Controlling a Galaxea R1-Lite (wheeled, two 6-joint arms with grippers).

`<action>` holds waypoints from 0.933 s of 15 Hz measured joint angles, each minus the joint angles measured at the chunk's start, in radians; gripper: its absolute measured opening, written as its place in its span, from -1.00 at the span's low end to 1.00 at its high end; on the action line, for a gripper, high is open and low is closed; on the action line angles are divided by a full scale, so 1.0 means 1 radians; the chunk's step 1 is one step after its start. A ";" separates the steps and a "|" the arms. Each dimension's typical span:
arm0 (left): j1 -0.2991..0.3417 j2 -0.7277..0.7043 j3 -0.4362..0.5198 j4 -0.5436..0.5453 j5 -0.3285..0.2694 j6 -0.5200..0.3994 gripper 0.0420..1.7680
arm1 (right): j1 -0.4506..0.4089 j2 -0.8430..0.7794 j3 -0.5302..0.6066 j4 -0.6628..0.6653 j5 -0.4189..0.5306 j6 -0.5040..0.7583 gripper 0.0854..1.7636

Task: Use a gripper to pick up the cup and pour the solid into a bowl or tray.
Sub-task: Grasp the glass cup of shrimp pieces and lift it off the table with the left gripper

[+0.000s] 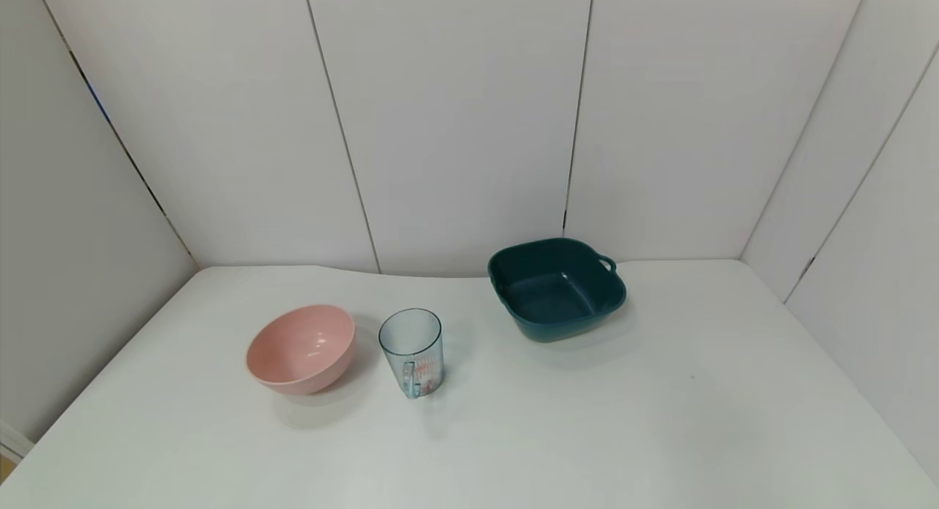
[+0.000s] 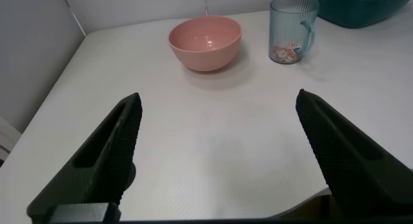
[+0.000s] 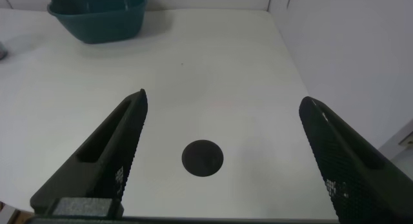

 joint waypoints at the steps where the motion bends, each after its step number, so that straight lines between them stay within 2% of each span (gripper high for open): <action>1: 0.000 0.000 0.000 0.000 0.000 0.000 0.94 | 0.000 0.000 0.000 0.000 0.000 0.000 0.94; 14: 0.000 0.000 0.000 0.000 0.000 0.000 0.94 | 0.000 0.000 0.000 0.000 0.000 0.000 0.94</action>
